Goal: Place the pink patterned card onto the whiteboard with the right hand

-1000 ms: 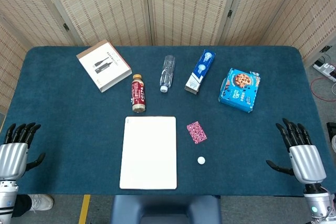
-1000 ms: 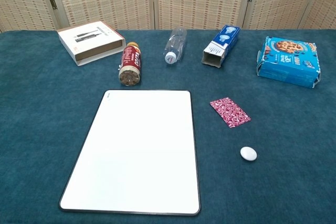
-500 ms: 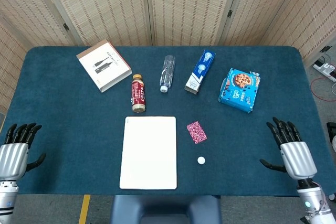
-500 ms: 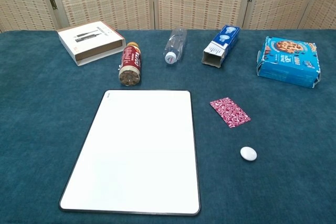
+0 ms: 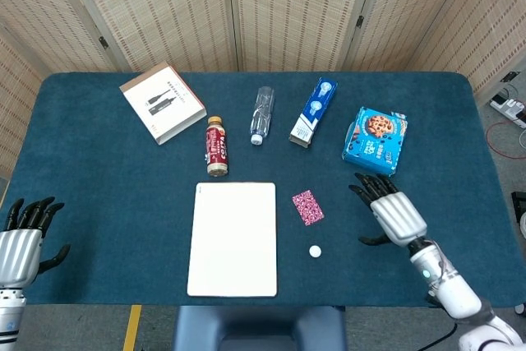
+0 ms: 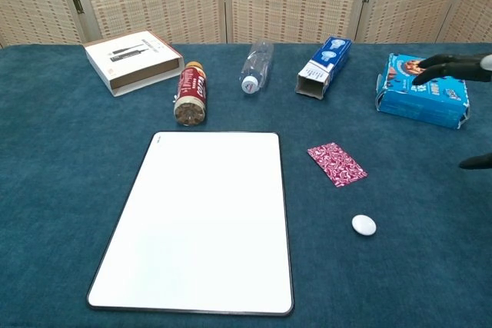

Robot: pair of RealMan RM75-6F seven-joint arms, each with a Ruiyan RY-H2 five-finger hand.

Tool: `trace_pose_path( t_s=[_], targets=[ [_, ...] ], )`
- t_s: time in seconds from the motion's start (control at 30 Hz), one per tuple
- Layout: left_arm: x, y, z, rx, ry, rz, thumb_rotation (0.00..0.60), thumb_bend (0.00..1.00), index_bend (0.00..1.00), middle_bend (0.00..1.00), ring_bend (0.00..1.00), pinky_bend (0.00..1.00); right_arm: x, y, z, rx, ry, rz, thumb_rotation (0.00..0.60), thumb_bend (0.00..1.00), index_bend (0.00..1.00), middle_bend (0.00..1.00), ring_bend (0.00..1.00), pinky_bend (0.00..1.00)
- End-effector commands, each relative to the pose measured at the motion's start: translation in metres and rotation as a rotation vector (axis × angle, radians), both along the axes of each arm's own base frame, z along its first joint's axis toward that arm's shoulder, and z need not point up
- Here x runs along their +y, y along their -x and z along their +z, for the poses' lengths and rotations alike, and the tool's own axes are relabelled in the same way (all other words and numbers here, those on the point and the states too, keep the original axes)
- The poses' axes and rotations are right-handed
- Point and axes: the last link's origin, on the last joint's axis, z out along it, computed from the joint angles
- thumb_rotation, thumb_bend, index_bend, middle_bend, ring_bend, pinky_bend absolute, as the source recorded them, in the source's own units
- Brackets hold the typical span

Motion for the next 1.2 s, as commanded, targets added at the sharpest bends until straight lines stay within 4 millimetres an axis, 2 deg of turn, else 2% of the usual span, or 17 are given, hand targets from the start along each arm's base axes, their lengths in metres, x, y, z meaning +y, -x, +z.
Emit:
trace_pose_path(
  t_s=[0.03,0.27,0.6,0.9,1.2],
  targets=[
    [-0.001,0.001,0.001,-0.001,-0.002,0.005,0.6,0.29,0.22,0.17,0.17,0.0,-0.024,-0.024,-0.017,0.022,-0.055,0.034,0.472,0.07,0.12,0.0,0.0,0.0],
    [-0.004,0.005,0.002,0.001,0.002,0.026,0.6,0.29,0.22,0.17,0.18,0.0,-0.047,-0.043,-0.044,0.05,-0.111,0.041,0.47,0.07,0.12,0.0,0.0,0.0],
    [-0.004,0.007,0.0,-0.013,0.011,0.028,0.6,0.29,0.23,0.18,0.19,0.0,-0.064,-0.053,-0.081,0.146,-0.183,0.037,0.469,0.07,0.12,0.0,0.0,0.0],
    [-0.006,0.01,0.001,-0.015,0.009,0.037,0.6,0.29,0.24,0.18,0.19,0.0,-0.073,-0.055,-0.098,0.21,-0.212,0.026,0.47,0.07,0.12,0.0,0.0,0.0],
    [-0.009,0.013,0.003,-0.02,0.002,0.047,0.6,0.29,0.24,0.18,0.19,0.0,-0.08,-0.057,-0.097,0.279,-0.193,0.064,0.469,0.07,0.12,0.0,0.0,0.0]
  ],
)
